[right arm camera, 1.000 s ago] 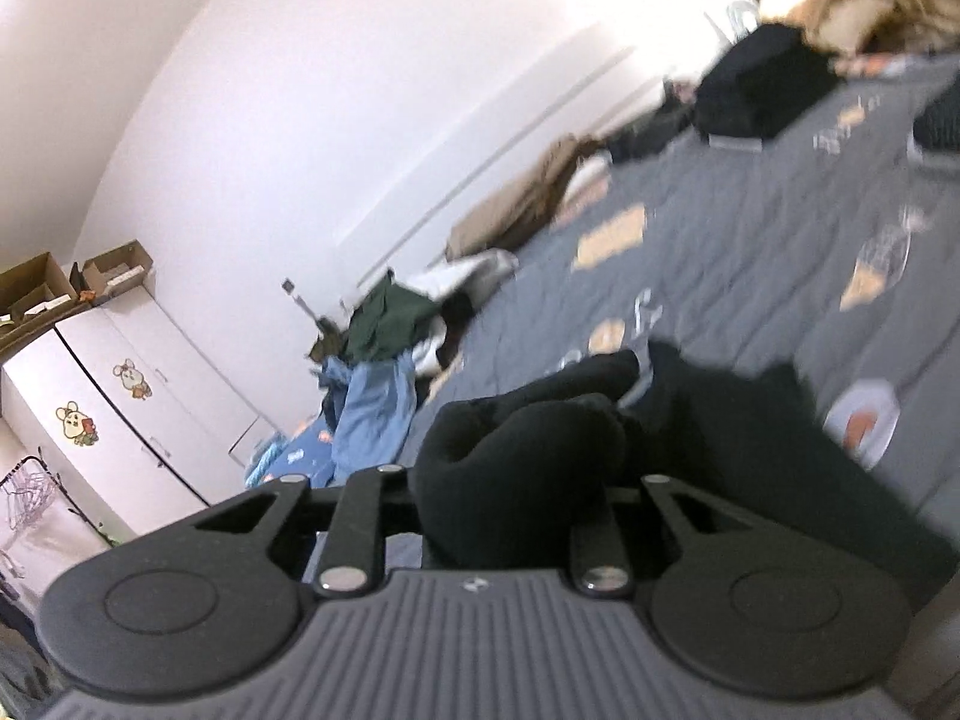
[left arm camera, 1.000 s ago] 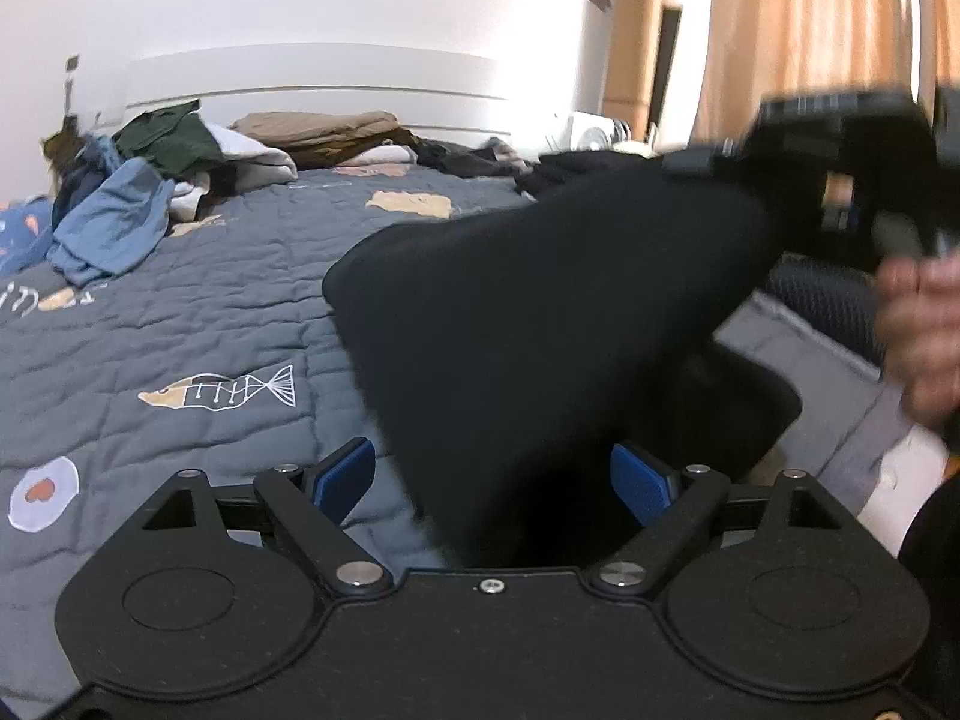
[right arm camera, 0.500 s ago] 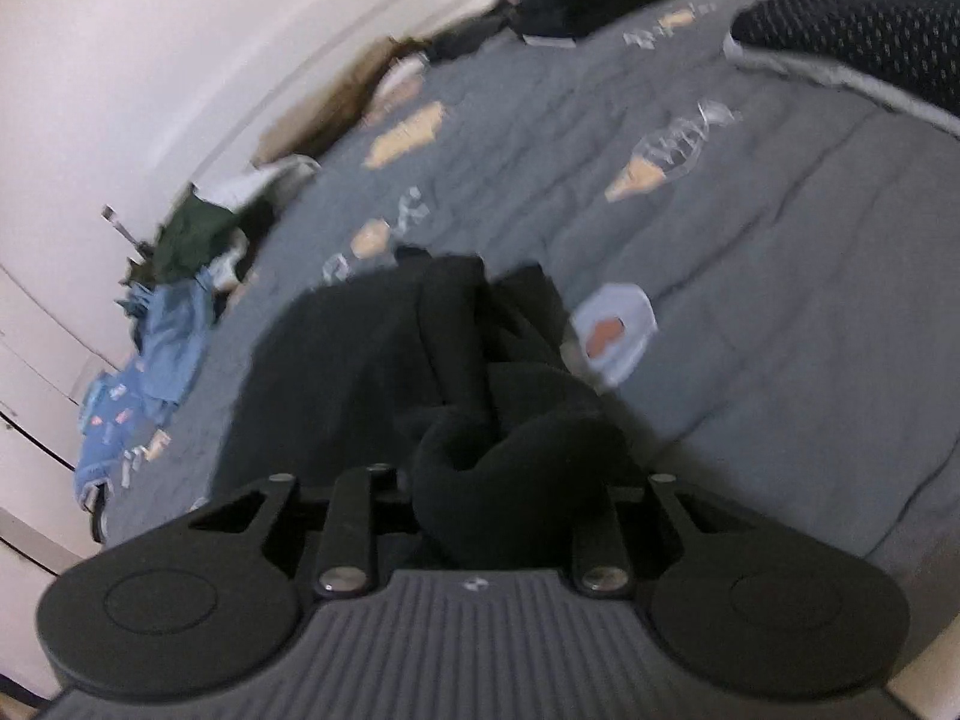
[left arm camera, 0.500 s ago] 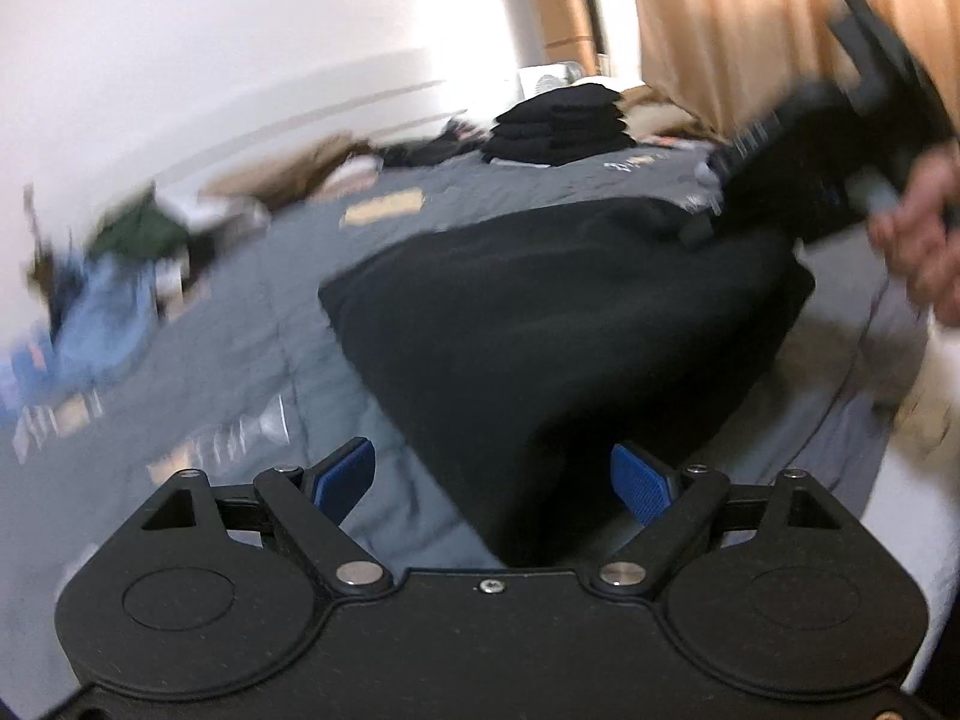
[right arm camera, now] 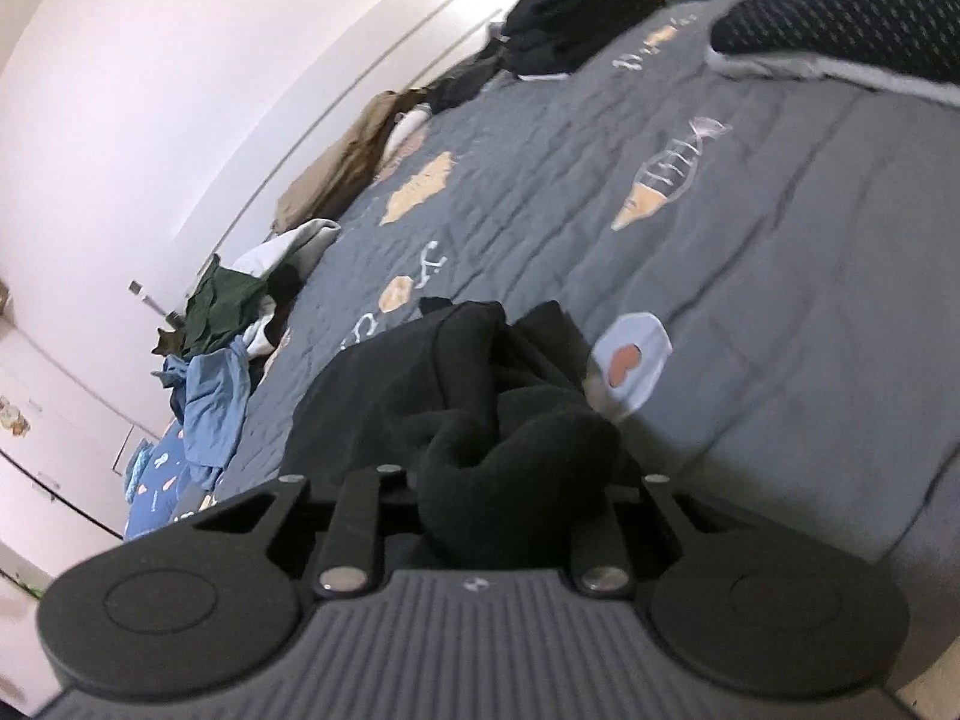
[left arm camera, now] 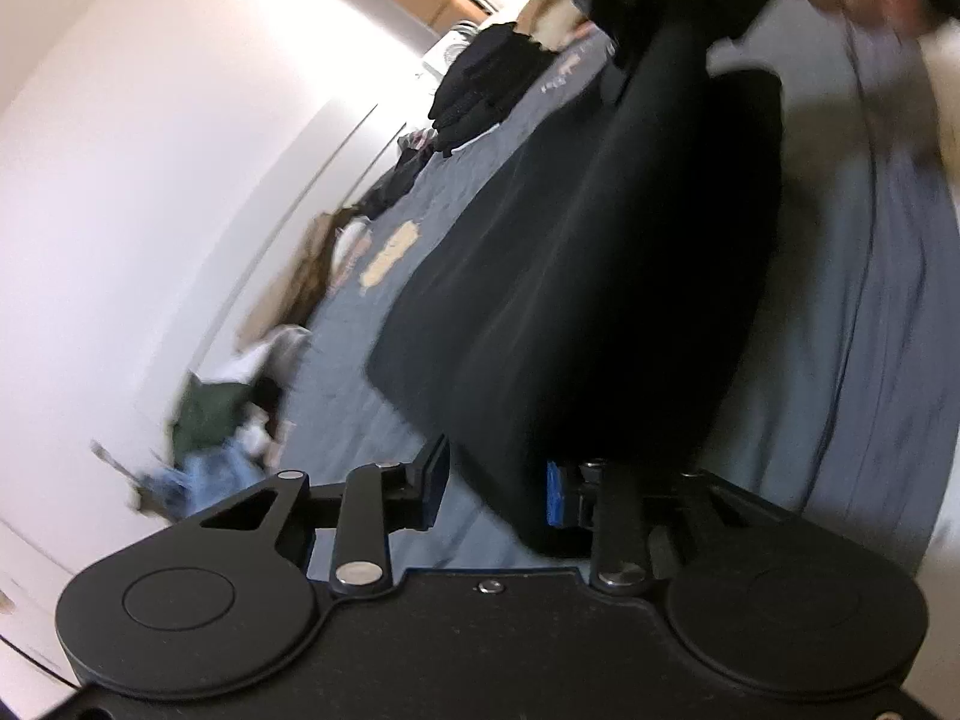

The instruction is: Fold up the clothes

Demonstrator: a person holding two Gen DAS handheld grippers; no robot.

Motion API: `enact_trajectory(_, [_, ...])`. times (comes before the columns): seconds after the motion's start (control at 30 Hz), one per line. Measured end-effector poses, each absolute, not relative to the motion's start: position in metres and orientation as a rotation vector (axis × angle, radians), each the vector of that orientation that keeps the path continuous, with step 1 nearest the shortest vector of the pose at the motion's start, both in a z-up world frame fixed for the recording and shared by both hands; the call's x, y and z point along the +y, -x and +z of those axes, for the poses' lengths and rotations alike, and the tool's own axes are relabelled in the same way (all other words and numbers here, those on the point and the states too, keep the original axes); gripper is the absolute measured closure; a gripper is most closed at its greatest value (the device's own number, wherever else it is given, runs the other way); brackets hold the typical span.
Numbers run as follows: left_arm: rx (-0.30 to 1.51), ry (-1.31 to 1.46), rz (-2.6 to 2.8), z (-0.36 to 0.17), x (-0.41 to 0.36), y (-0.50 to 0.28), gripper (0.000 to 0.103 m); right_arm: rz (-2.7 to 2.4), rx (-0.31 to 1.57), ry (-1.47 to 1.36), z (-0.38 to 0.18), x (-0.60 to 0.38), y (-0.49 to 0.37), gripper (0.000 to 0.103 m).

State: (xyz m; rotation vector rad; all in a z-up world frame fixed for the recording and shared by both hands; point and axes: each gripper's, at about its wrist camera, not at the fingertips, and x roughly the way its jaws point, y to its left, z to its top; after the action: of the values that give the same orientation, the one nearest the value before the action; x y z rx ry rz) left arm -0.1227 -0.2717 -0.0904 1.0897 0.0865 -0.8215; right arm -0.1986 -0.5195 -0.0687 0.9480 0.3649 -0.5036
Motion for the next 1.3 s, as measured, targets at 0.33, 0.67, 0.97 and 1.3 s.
enact_trajectory(0.33, [0.063, -1.111, -0.749, -0.109, -0.278, 0.136, 0.062, -0.549, 0.464, -0.814, -0.074, -0.506, 0.185, 0.081])
enact_trajectory(0.67, [0.125, -1.103, -0.782, -0.116, -0.271, 0.124, 0.069, -0.501, 0.513, -0.862, -0.082, -0.515, 0.184, 0.077])
enact_trajectory(0.97, [0.341, -0.635, -0.931, -0.057, -0.211, 0.105, 0.032, -0.478, 0.595, -0.777, -0.056, -0.511, 0.212, 0.051])
enact_trajectory(1.3, [0.524, -0.255, -1.046, -0.036, -0.199, 0.070, 0.030, -0.529, 0.479, -0.761, -0.018, -0.525, 0.255, 0.040])
